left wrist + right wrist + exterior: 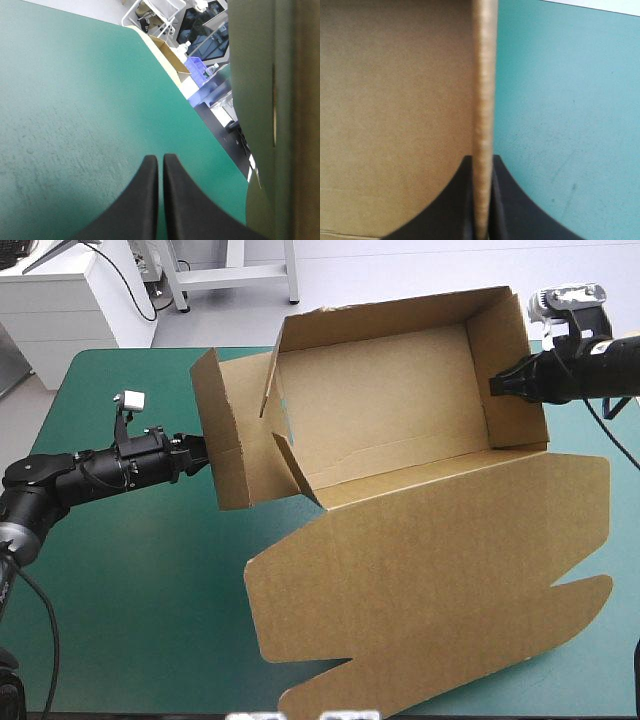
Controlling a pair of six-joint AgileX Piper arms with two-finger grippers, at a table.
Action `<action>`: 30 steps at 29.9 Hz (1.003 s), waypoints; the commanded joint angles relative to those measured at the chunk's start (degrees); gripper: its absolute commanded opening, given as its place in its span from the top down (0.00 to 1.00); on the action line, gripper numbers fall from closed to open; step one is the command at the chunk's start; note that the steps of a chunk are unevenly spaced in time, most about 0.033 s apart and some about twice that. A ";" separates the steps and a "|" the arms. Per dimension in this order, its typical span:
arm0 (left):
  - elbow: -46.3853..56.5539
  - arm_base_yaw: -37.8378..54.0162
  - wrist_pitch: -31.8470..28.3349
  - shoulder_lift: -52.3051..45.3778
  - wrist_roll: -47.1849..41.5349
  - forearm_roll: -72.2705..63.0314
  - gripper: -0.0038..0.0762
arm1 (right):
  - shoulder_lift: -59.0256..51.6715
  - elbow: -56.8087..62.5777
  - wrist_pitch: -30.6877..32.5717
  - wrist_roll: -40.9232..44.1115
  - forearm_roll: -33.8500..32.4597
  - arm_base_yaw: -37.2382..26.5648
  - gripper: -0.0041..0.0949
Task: Fold the box
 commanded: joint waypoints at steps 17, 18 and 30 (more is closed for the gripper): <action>-1.40 -0.01 6.16 -1.75 3.67 -8.10 0.75 | 0.85 -1.54 -16.33 15.71 -19.48 17.39 0.97; -1.40 -0.01 6.16 -1.75 4.24 -8.74 0.68 | 0.85 -1.54 -16.33 15.88 -20.20 17.68 0.97; -3.05 -2.42 6.16 -1.75 5.81 -9.91 0.31 | 0.85 -1.54 -16.56 15.88 -19.73 17.68 0.97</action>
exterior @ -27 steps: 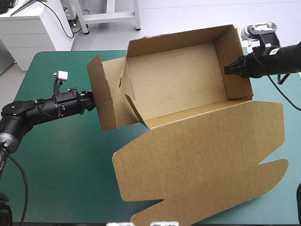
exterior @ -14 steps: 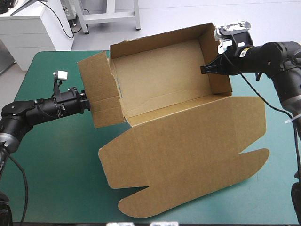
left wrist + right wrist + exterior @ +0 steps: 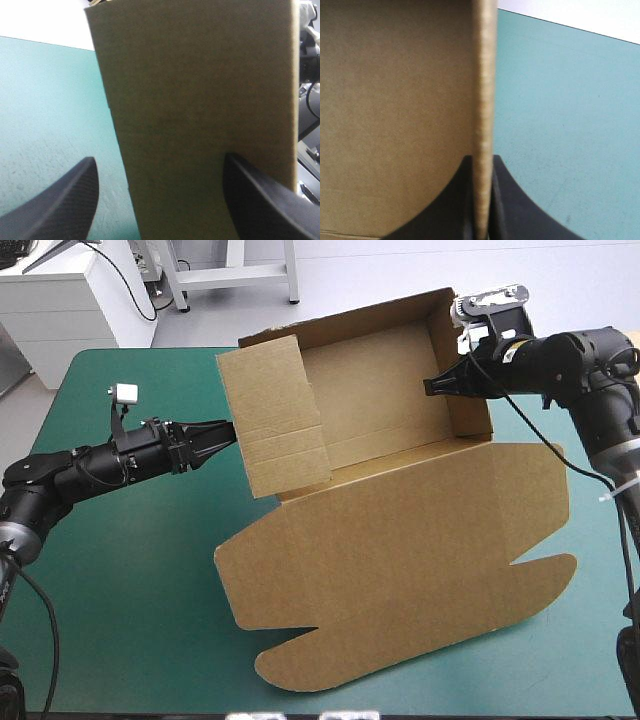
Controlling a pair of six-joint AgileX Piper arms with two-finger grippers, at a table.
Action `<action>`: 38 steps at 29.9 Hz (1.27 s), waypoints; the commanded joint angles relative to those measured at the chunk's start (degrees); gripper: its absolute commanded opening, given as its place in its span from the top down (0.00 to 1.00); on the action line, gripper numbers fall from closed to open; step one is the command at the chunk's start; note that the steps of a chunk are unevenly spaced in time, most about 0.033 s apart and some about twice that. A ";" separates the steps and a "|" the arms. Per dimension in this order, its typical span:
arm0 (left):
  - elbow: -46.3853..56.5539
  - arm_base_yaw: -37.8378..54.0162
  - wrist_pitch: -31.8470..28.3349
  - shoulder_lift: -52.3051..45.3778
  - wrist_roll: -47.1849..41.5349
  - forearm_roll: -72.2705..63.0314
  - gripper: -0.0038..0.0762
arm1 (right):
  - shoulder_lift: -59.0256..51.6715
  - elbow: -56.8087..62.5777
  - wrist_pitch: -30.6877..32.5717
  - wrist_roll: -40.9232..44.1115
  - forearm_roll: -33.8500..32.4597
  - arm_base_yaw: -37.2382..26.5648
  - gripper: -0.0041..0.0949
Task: Fold the box
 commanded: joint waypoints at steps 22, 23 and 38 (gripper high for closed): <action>-18.58 -14.49 -16.80 -1.75 -20.91 17.38 0.25 | -2.17 -1.59 -5.20 3.67 -0.99 0.51 0.97; -19.73 -15.64 -18.87 -1.75 -23.68 20.54 0.26 | -2.17 -1.59 -5.33 4.44 -2.29 1.01 0.97; -31.96 -29.36 -22.90 2.28 -64.06 65.79 0.32 | -2.17 -1.59 -10.59 12.84 -8.39 6.38 0.97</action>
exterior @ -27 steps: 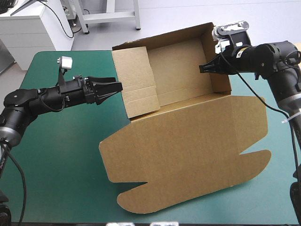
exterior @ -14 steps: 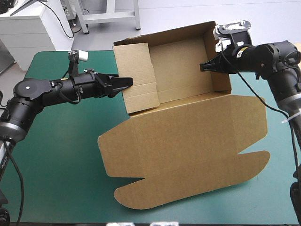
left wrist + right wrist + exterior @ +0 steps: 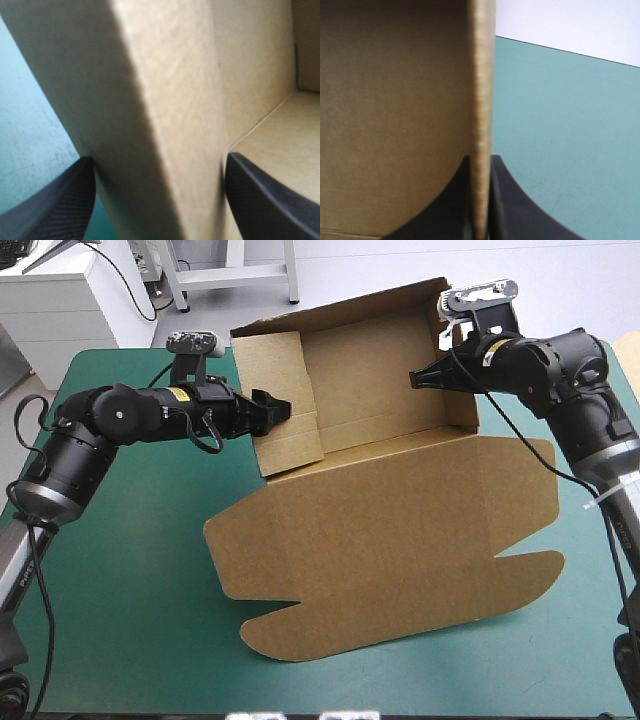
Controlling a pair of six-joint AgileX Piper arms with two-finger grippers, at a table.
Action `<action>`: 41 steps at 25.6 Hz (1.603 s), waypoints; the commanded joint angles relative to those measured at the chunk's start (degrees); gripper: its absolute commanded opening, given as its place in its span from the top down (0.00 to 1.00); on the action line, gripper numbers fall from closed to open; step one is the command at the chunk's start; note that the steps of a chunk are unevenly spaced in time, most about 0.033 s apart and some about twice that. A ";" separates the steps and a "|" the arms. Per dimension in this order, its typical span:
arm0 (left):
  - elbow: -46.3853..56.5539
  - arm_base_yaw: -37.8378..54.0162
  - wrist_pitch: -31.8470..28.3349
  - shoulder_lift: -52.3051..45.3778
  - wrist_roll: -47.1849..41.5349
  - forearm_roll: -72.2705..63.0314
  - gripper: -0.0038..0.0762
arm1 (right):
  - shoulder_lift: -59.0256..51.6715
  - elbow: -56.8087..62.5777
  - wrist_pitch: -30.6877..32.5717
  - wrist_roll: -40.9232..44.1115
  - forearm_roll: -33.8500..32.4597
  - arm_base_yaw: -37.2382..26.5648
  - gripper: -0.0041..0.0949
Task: Fold the box
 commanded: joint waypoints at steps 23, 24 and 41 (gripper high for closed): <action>-2.39 -4.60 -6.13 3.68 -11.26 10.17 0.96 | 4.19 -1.59 2.61 0.17 6.76 0.46 0.97; -2.39 -4.60 -5.41 4.70 -11.26 10.17 0.96 | 4.72 -1.59 3.80 -0.12 6.85 0.46 0.97; -12.84 -4.60 14.18 23.58 -9.33 10.01 0.96 | 18.92 -1.59 17.64 -1.91 10.71 0.35 0.97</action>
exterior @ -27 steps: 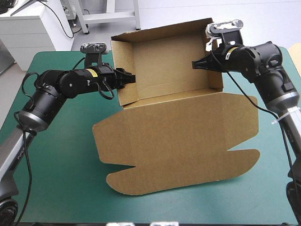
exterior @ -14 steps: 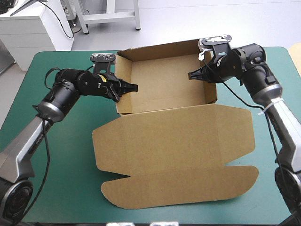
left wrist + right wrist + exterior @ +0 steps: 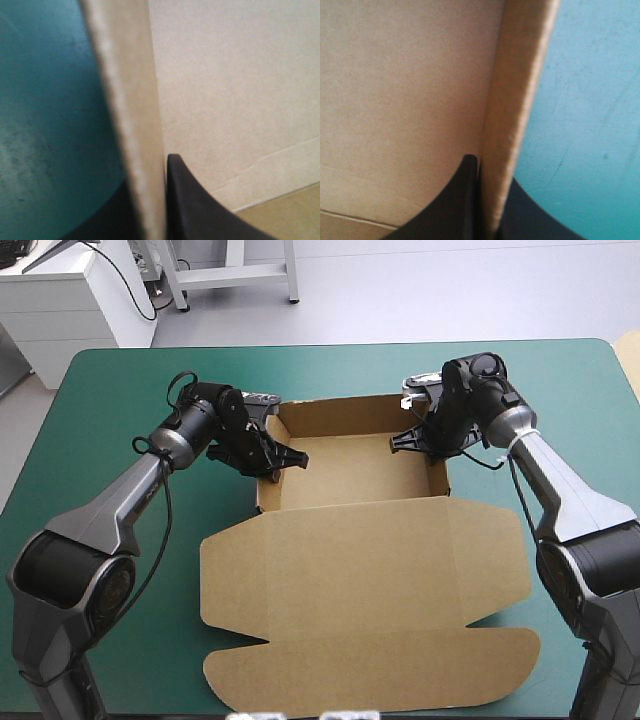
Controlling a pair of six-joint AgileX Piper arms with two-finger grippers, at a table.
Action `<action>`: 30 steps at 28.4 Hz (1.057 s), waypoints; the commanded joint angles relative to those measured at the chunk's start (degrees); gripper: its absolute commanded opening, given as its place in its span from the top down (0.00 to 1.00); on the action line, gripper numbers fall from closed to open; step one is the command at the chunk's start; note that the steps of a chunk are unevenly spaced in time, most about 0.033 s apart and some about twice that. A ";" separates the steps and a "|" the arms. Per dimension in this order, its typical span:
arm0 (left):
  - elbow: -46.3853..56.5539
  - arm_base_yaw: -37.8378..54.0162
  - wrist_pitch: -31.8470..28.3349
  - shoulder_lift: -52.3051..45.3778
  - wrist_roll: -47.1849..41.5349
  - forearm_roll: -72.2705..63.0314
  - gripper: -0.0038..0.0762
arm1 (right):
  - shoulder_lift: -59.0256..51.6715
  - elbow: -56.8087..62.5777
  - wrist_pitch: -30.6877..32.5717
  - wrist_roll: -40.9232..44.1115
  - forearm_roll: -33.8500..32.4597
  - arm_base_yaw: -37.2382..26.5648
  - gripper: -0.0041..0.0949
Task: Fold the box
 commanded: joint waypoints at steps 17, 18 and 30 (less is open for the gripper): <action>-4.49 -0.99 2.23 0.75 2.70 -3.56 0.96 | 1.20 -1.59 0.01 -3.33 6.55 0.64 0.97; -4.49 -0.99 2.64 0.75 2.70 -3.44 0.96 | 1.20 -1.59 0.01 -3.33 6.55 0.64 0.97; -4.49 -0.99 9.26 0.65 2.28 1.79 0.22 | 1.08 -1.59 0.12 -3.88 7.44 0.64 0.25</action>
